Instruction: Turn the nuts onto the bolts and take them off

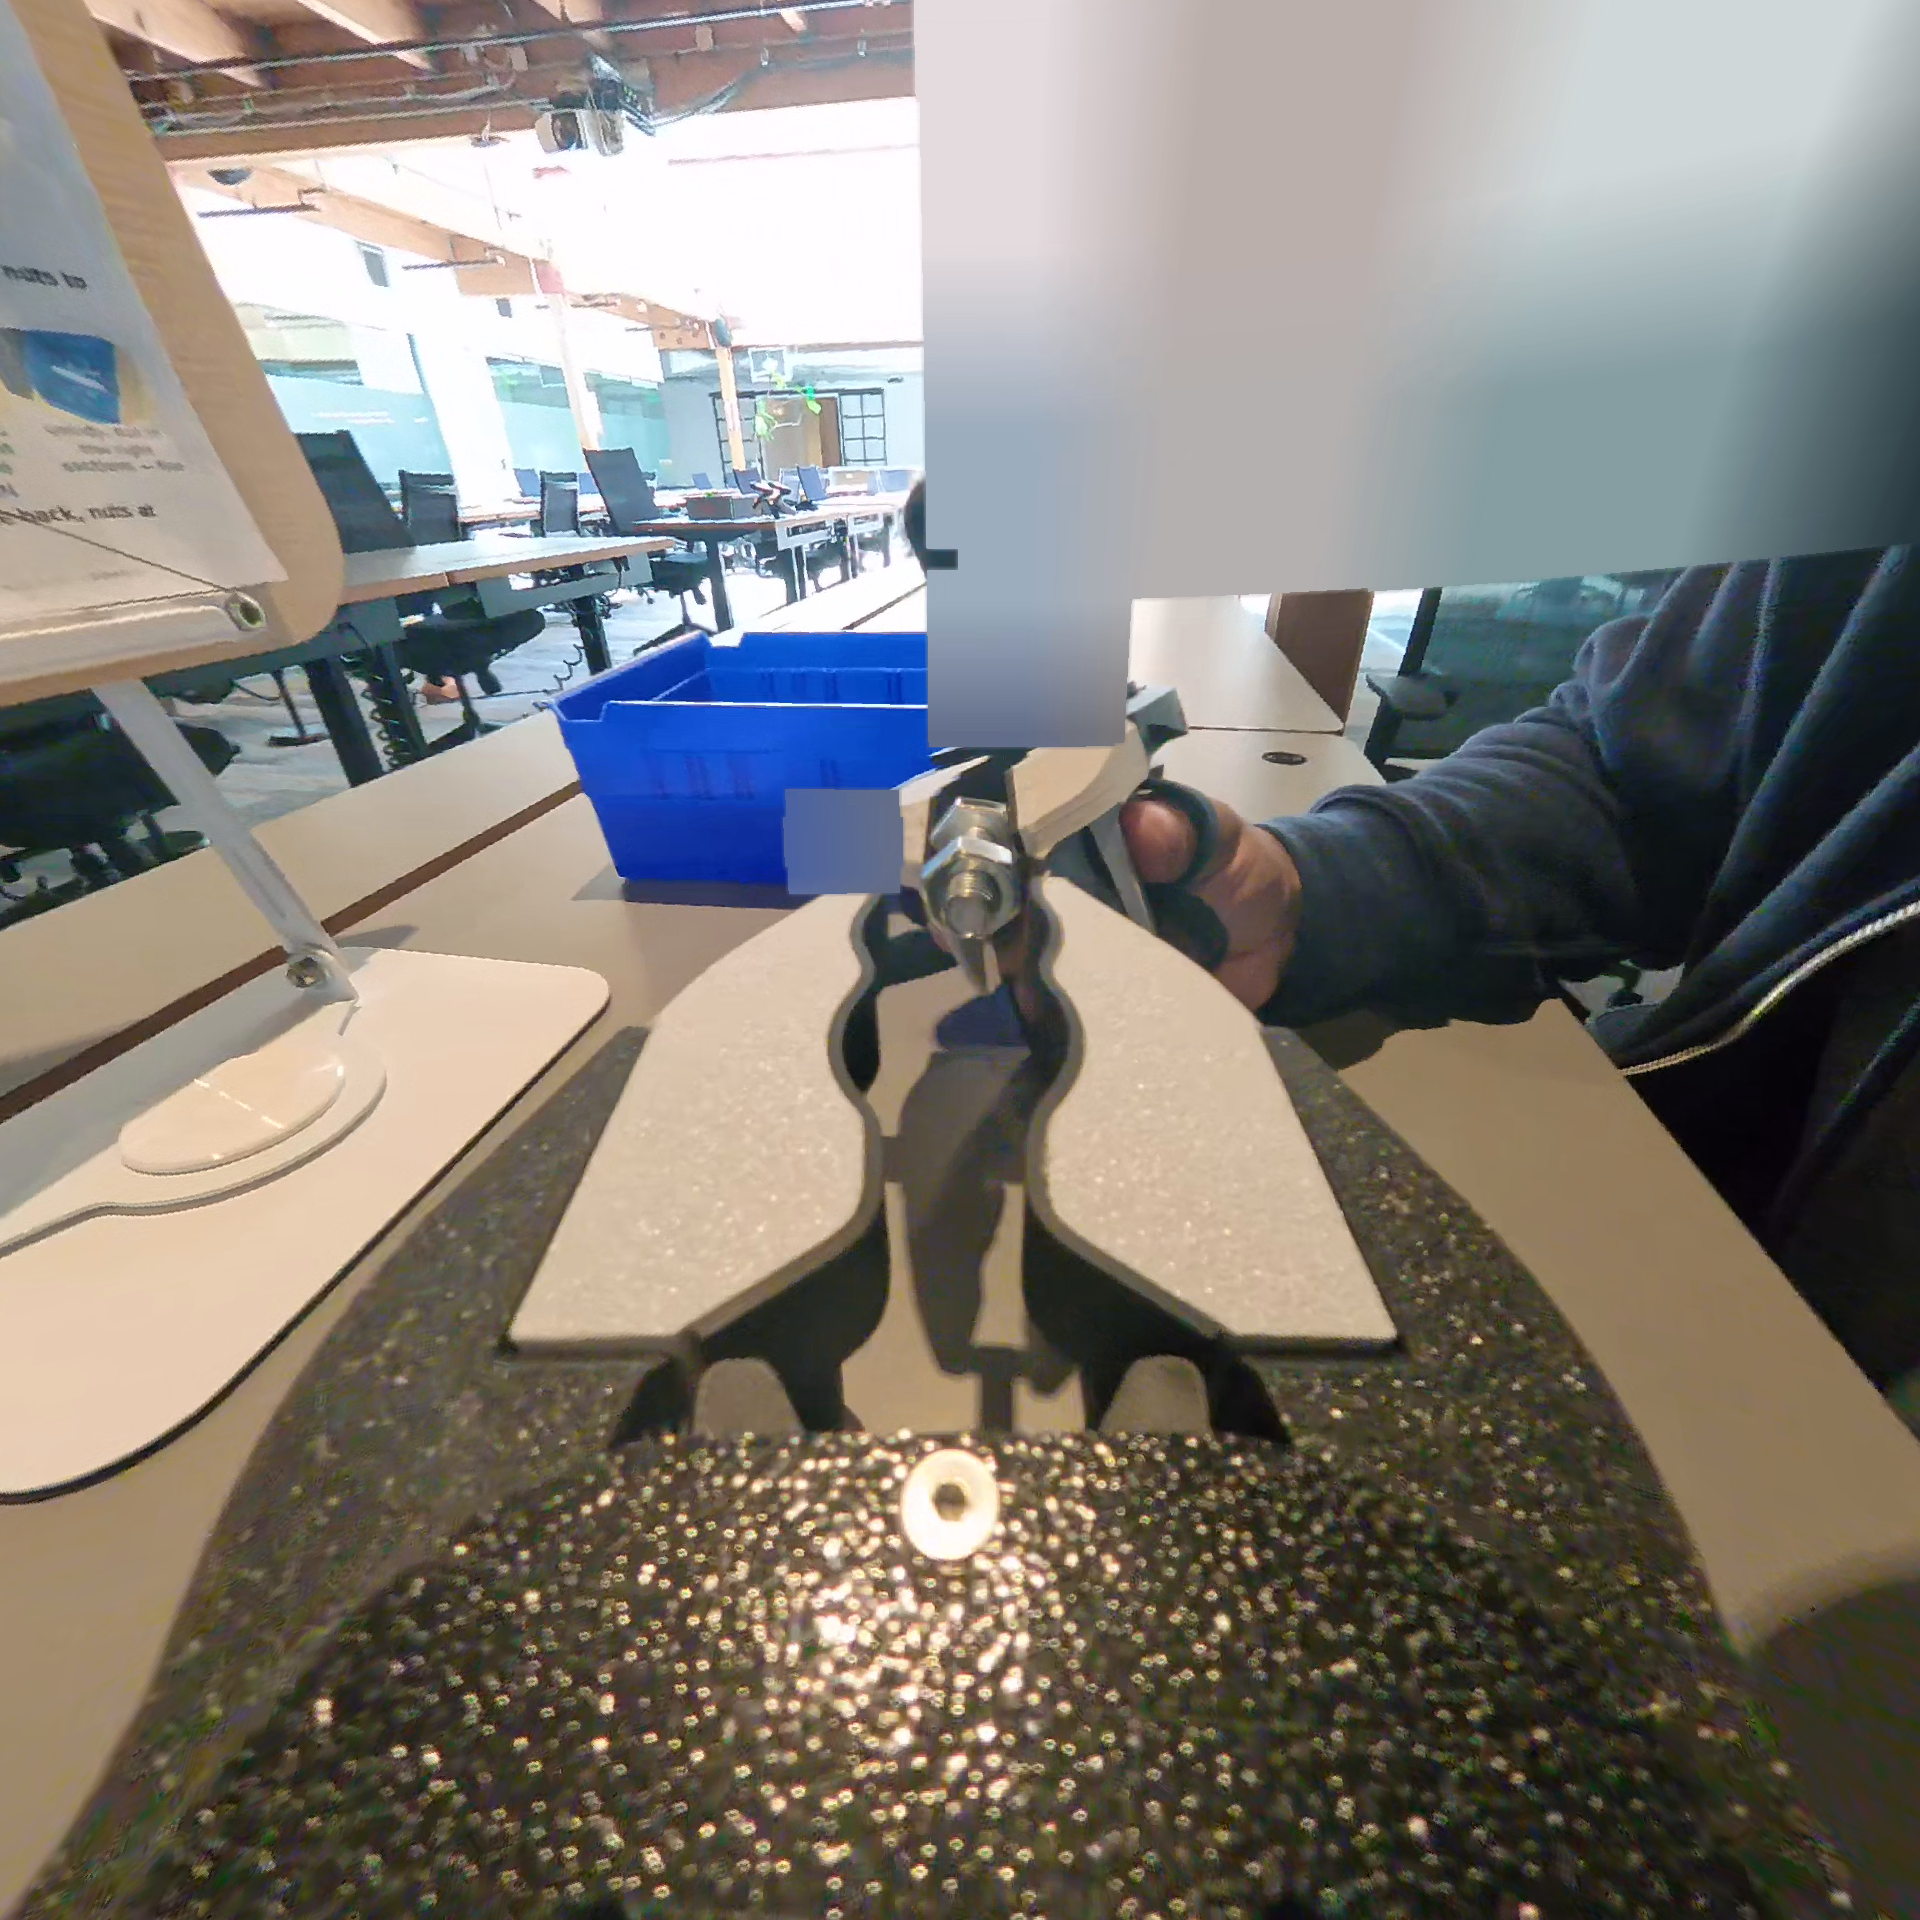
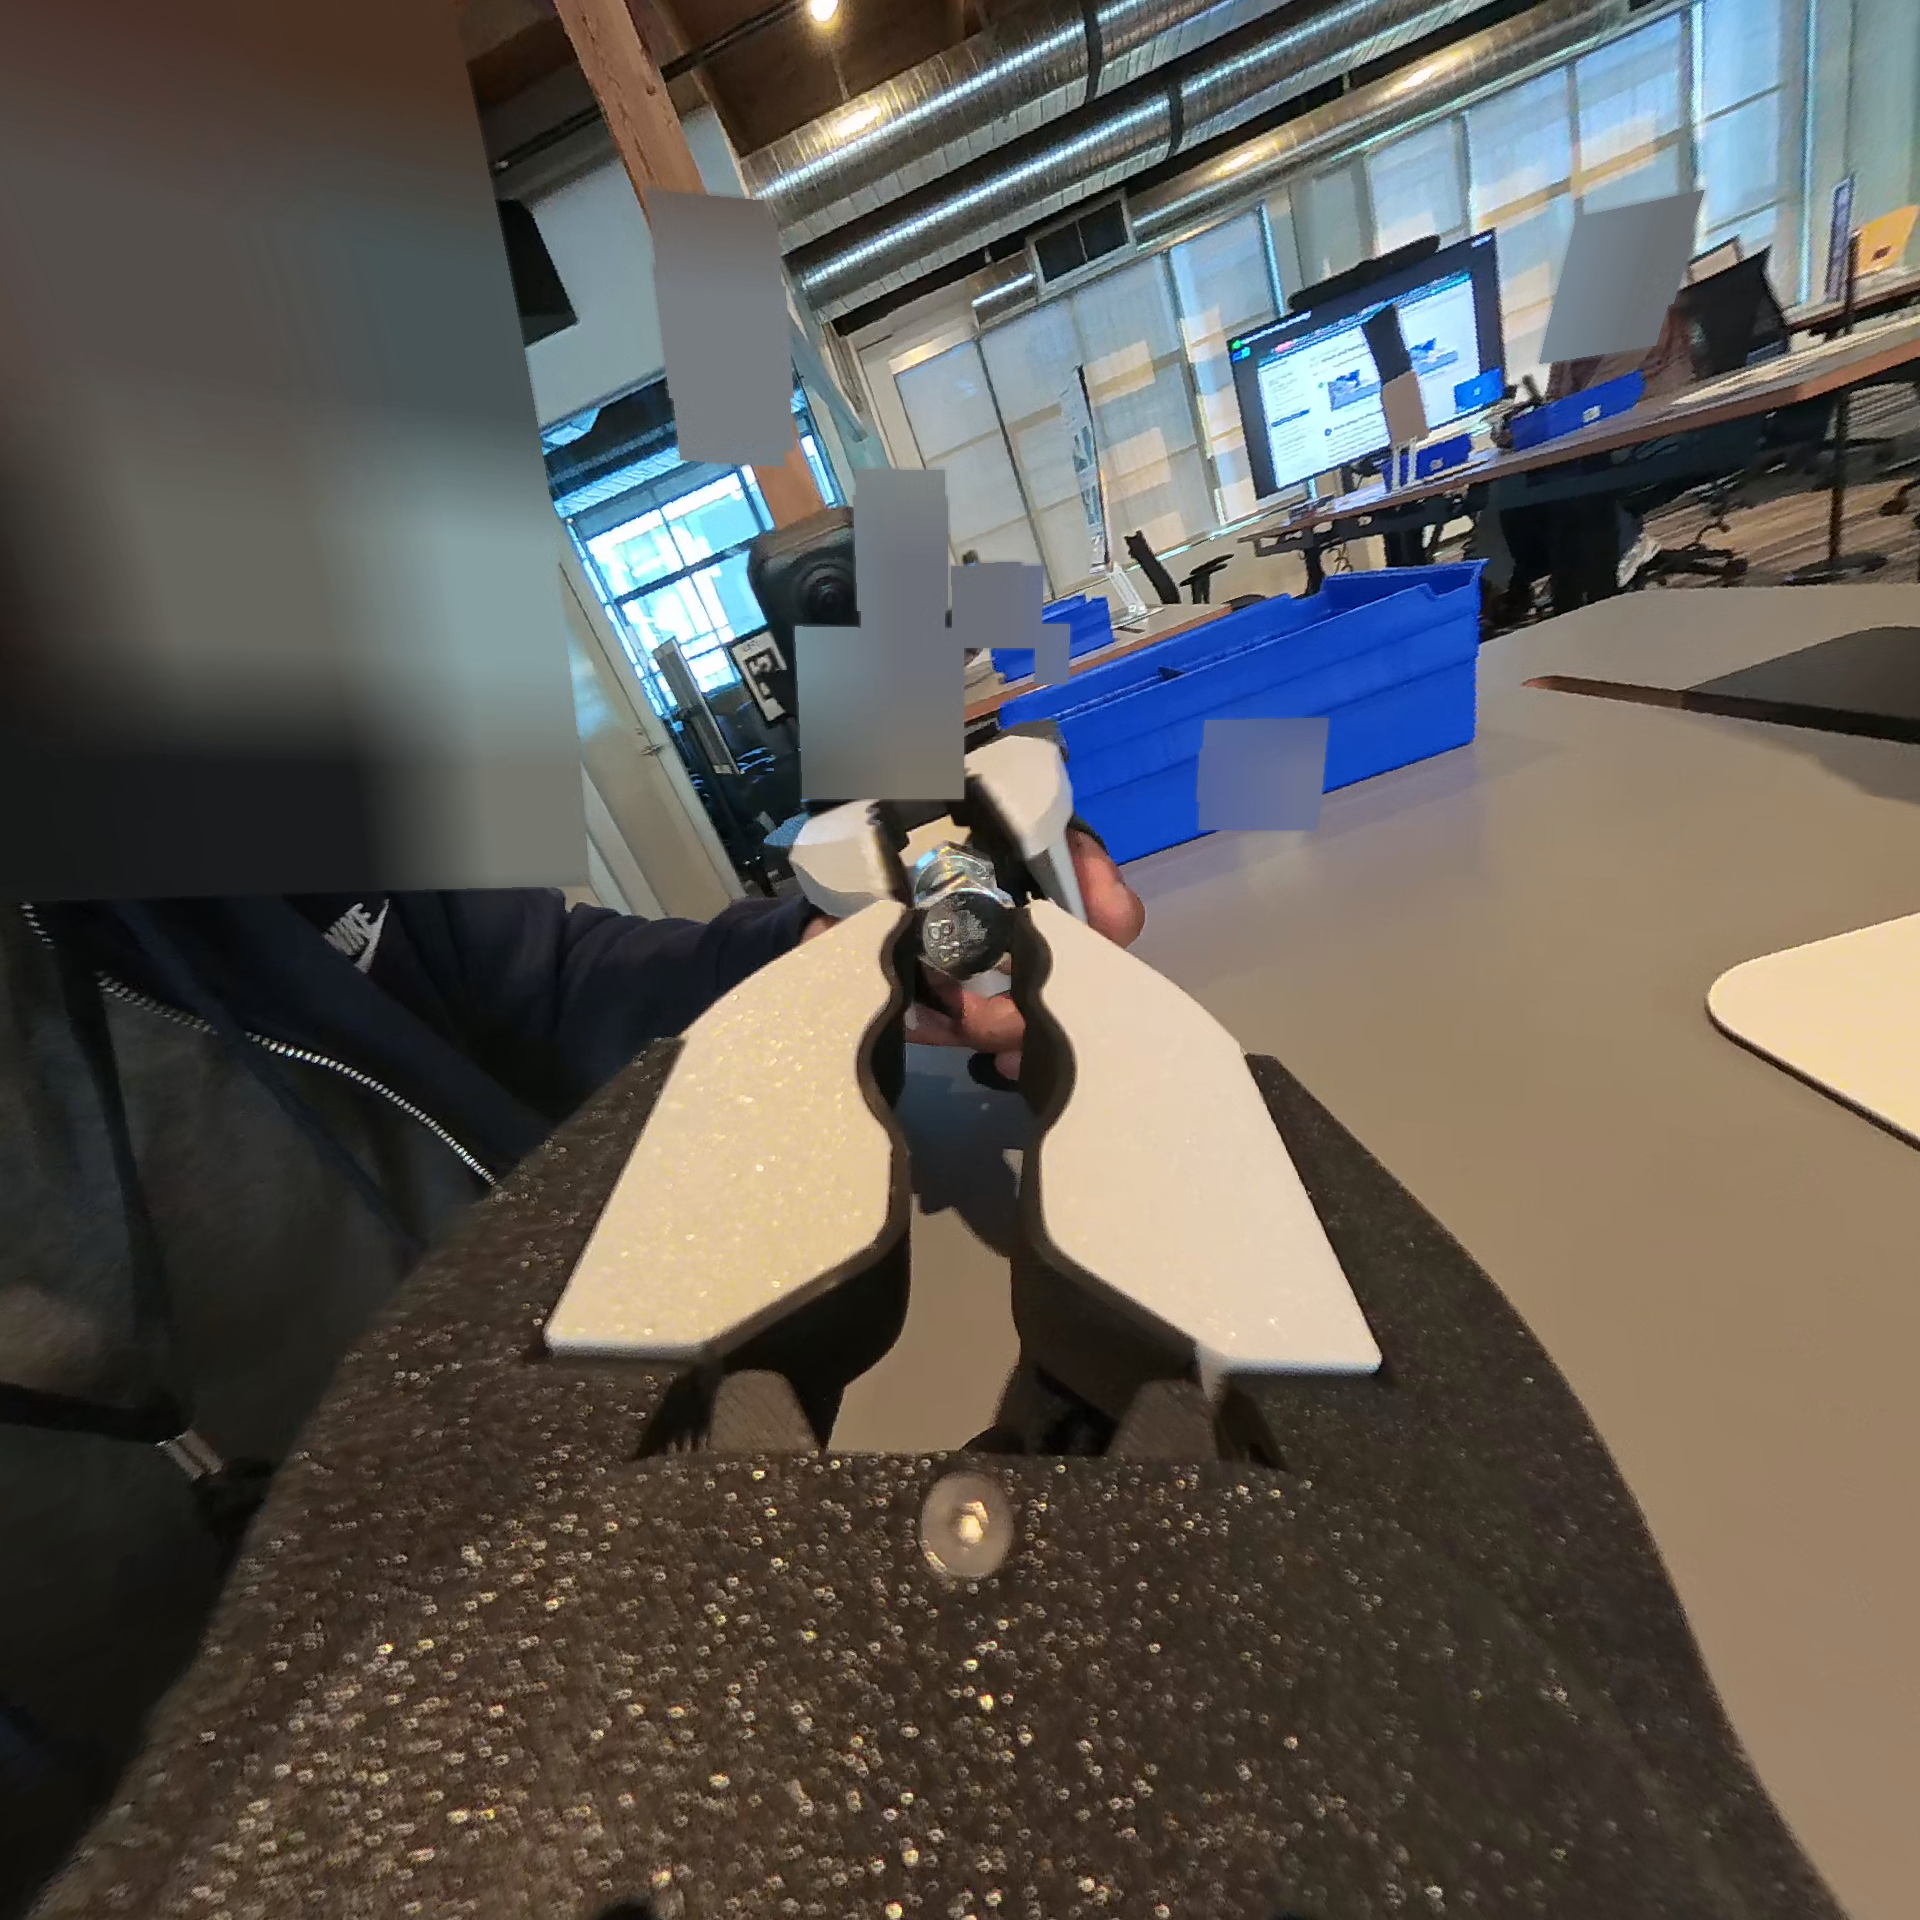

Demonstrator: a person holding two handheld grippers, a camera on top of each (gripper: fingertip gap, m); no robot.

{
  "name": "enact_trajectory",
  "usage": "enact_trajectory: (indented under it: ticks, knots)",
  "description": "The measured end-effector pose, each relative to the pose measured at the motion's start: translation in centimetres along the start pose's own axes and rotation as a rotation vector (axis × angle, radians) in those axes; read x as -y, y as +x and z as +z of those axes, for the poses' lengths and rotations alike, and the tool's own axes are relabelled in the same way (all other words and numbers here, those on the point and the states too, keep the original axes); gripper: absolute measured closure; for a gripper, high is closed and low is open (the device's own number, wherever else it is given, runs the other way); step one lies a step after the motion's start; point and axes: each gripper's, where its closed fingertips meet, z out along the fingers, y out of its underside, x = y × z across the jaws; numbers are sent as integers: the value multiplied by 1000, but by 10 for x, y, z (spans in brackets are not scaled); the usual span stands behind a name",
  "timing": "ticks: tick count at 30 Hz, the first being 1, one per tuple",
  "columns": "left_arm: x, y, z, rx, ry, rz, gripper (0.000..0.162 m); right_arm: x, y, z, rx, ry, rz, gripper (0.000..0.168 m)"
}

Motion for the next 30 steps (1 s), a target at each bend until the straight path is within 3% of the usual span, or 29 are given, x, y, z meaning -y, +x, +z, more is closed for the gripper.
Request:
enact_trajectory:
  ticks: [8,10,12,15,17,21,23,25,30]
  knots:
    - [-3,1,5,23,-21,-3,131,1,2,-1,-10,9,6,152]
    - [-2,2,6,16,-19,-9,133,-1,2,1,-7,2,7,152]
    - [-1,2,6,24,-15,4,145,-2,1,2,-2,-4,6,152]
    - [-2,2,5,43,-36,78,145,-3,1,2,-1,-5,11,152]
    - [-3,1,5,84,-59,194,145,-2,1,2,3,1,25,152]
    - [-5,-2,6,233,-125,689,145,-2,3,1,6,16,53,152]
    - [-4,-3,7,296,-134,809,144,-1,4,0,7,24,59,152]
    - [1,1,7,253,-63,661,131,1,4,0,7,34,60,152]
    - [7,-4,6,89,54,36,113,2,4,-1,0,37,49,152]
